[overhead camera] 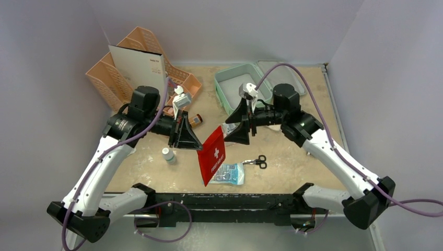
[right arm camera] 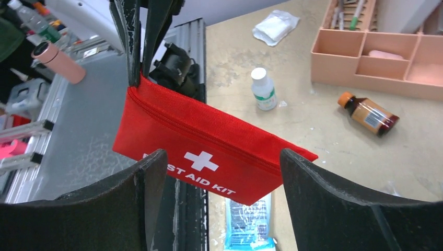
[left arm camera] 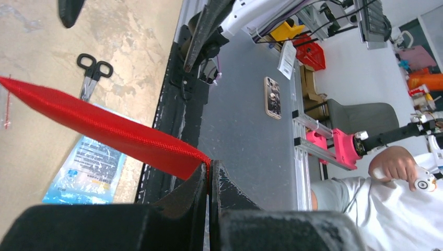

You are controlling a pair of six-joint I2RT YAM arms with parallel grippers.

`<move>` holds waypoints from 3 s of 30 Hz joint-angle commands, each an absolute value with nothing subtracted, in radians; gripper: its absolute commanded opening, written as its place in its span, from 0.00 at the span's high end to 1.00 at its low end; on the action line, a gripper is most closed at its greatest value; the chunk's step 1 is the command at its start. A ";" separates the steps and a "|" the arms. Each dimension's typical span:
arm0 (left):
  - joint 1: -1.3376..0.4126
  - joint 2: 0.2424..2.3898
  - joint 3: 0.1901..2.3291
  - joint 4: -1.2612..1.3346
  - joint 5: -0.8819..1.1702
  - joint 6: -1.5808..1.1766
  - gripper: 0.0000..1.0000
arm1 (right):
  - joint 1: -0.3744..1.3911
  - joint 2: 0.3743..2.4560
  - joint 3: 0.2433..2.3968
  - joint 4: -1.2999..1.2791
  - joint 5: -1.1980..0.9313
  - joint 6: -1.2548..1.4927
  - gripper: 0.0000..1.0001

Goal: Organize the medicine kit
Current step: Place the medicine pouch inside the medicine box.

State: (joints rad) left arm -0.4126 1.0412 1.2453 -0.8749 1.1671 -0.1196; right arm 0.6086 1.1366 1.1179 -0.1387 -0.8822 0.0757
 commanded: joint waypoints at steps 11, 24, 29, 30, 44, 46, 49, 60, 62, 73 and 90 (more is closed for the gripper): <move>-0.412 1.064 1.213 -0.798 1.328 -0.070 1.00 | 0.628 1.368 1.302 -0.183 -1.225 -0.026 0.15; -0.413 1.064 1.213 -0.814 1.269 -0.037 1.00 | 0.706 1.501 1.353 -0.286 -1.337 -0.170 0.19; -0.412 1.070 1.230 -0.859 1.197 -0.005 1.00 | 0.705 1.529 1.398 -0.484 -1.386 -0.308 0.29; -0.413 1.073 1.233 -0.870 1.170 0.023 1.00 | 0.704 1.536 1.406 -0.528 -1.391 -0.336 0.31; -0.413 1.087 1.269 -0.904 0.867 0.057 1.00 | 0.698 1.525 1.397 -0.532 -1.160 -0.252 1.00; -0.411 1.075 1.279 -0.881 0.769 0.029 1.00 | 0.697 1.503 1.366 -0.435 -1.103 -0.157 1.00; -0.413 1.049 1.302 -0.834 0.610 -0.031 0.78 | 0.684 1.487 1.360 -0.386 -0.978 -0.091 1.00; -0.413 0.932 1.208 -0.672 0.418 -0.075 0.25 | 0.564 1.531 1.508 -0.369 -0.484 0.106 1.00; -0.412 0.917 1.172 -0.651 0.402 -0.070 0.19 | 0.527 1.569 1.573 -0.398 -0.436 0.110 1.00; -0.412 0.808 0.948 -0.492 0.293 -0.067 0.14 | 0.401 1.857 1.904 -0.396 -0.275 0.088 1.00; -0.413 0.783 0.871 -0.469 0.332 -0.063 0.10 | 0.320 2.194 2.055 -0.094 -0.281 0.180 1.00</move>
